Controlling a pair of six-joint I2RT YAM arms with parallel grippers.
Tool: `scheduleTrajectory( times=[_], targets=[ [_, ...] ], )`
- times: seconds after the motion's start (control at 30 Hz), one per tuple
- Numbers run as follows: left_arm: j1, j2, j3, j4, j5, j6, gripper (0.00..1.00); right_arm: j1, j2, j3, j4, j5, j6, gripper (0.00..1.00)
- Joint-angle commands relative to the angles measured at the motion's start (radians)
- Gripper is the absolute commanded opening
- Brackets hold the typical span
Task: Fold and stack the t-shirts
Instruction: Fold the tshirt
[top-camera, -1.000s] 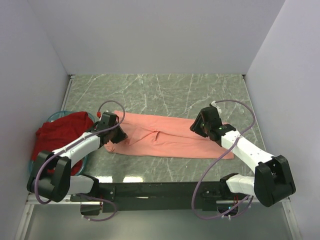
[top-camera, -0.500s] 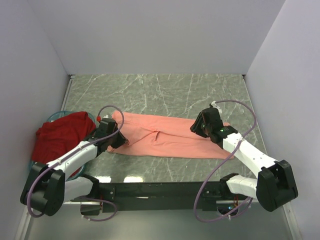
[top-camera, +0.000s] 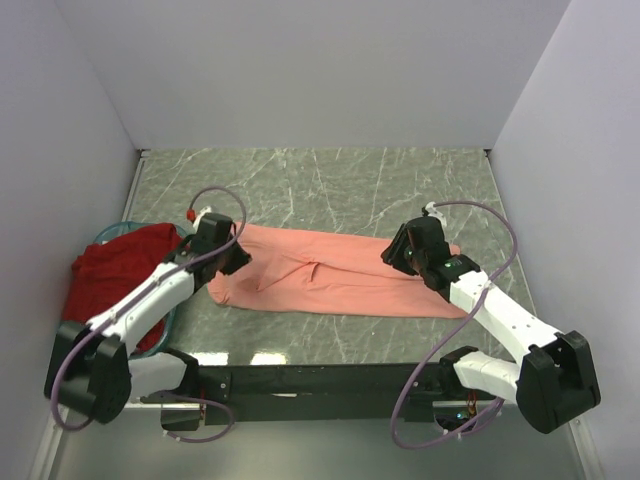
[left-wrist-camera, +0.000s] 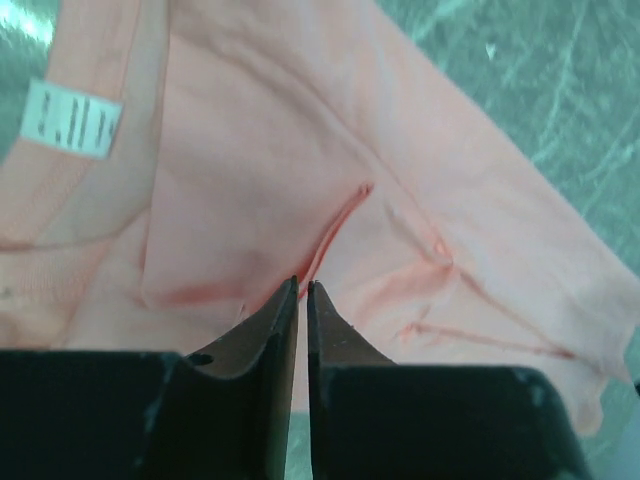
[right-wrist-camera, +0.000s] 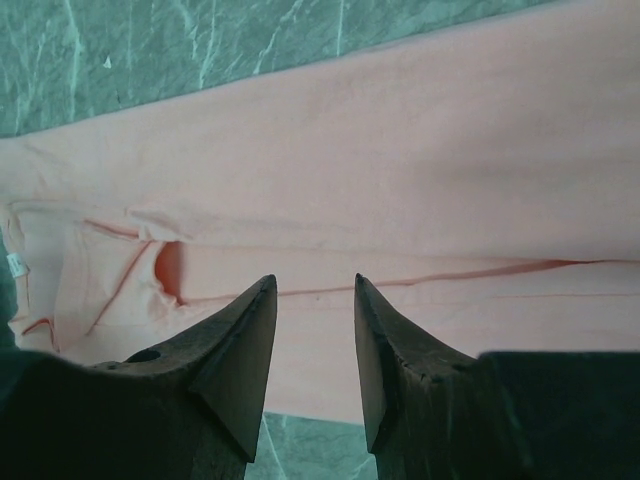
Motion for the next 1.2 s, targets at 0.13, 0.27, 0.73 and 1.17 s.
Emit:
scheduleTrajectory(
  times=[0.13, 0.27, 0.73, 1.17],
  targets=[
    [0.011, 0.21, 0.128, -0.036, -0.074, 0.008, 0.11, 0.008, -0.037, -0.016, 0.002, -0.002, -0.013, 0.44],
    [0.011, 0.209, 0.047, -0.004, -0.048, -0.012, 0.09, 0.008, -0.06, -0.02, -0.01, 0.009, -0.017, 0.43],
    [0.009, 0.014, -0.13, 0.067, 0.072, 0.012, 0.06, 0.008, -0.079, -0.016, -0.018, 0.004, -0.021, 0.44],
    [0.011, -0.023, -0.205, 0.05, 0.069, 0.026, 0.05, 0.008, -0.083, -0.028, -0.018, 0.007, -0.022, 0.43]
  ],
)
